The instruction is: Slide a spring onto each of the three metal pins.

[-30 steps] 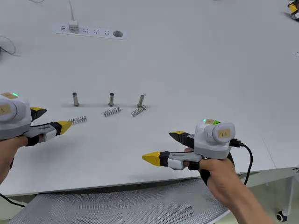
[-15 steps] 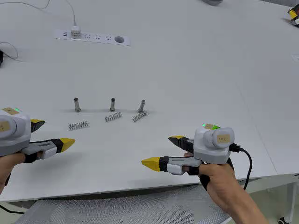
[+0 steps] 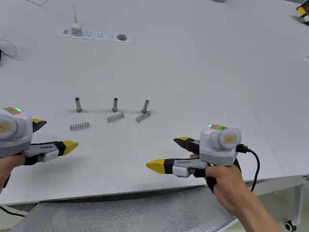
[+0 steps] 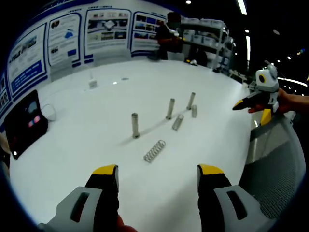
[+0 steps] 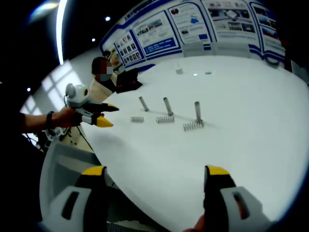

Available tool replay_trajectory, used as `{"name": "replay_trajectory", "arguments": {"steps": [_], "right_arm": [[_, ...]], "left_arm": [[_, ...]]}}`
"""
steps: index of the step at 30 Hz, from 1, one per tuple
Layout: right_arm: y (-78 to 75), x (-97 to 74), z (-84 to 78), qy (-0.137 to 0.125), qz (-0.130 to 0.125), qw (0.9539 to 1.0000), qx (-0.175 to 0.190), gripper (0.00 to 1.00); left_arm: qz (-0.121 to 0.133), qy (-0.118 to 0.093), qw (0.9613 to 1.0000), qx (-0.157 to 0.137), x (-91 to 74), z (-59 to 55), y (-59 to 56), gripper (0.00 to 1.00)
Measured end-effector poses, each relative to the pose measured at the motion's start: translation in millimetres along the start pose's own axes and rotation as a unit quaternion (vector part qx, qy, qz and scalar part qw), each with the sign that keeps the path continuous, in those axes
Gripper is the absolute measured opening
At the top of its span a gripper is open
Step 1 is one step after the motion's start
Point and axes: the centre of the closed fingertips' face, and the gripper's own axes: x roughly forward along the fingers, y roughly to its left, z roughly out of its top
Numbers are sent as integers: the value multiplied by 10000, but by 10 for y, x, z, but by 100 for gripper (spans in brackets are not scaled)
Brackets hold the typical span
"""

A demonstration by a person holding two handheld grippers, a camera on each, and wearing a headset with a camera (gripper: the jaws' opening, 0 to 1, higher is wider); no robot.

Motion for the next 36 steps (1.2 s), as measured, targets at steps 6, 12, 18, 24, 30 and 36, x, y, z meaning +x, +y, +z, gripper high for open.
{"name": "replay_trajectory", "arguments": {"steps": [6, 12, 18, 24, 30, 36], "right_arm": [[-8, -12, -32, -2, -21, 10000, 18, 84], [-2, -40, -58, 2, -41, 10000, 41, 84], [-26, -78, -87, 16, -86, 9999, 57, 84], [-41, -87, -98, 24, -116, 9999, 76, 84], [-36, -92, -93, 13, -121, 9999, 96, 84], [-52, -127, -102, 6, -151, 9998, 108, 84]], "left_arm": [[-112, 103, 9995, 282, 44, 22, -67, 66], [-226, 229, 9983, 481, 121, 22, -83, 64], [-305, 343, 9963, 725, 227, 46, -47, 59], [-295, 379, 9958, 782, 384, 80, -8, 52], [-309, 408, 9964, 682, 522, 80, -14, 48], [-313, 449, 9962, 678, 599, 35, -15, 43]]}}
